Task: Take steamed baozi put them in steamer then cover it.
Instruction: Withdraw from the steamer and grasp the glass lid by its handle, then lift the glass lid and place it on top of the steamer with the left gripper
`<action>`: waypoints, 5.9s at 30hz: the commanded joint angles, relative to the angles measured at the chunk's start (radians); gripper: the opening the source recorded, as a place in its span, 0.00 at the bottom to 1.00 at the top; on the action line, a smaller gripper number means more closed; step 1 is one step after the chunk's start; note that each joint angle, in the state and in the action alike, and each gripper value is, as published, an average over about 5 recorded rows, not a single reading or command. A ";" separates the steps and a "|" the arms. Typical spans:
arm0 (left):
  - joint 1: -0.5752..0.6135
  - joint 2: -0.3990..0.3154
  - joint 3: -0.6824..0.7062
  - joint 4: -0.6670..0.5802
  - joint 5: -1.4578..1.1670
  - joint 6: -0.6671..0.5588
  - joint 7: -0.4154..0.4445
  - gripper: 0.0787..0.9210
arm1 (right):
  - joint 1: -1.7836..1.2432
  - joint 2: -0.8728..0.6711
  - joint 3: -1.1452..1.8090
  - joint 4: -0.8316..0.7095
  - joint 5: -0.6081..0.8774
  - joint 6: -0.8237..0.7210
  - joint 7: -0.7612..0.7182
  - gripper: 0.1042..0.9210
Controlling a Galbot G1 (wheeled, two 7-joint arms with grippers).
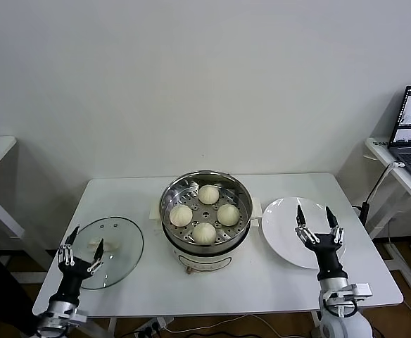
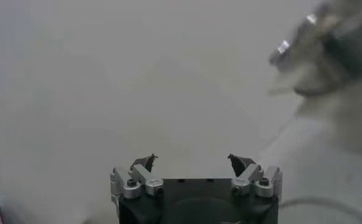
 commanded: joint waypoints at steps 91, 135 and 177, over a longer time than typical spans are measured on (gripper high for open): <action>-0.136 0.241 0.167 -0.404 0.375 0.499 0.285 0.14 | -0.013 0.088 -0.021 -0.127 -0.094 0.091 0.009 0.88; -0.565 -0.047 0.905 -0.099 0.696 0.852 0.406 0.14 | -0.061 0.139 0.010 -0.128 -0.172 0.115 0.016 0.88; -0.551 -0.127 0.897 0.002 0.693 0.860 0.329 0.14 | -0.062 0.146 0.002 -0.142 -0.194 0.126 0.015 0.88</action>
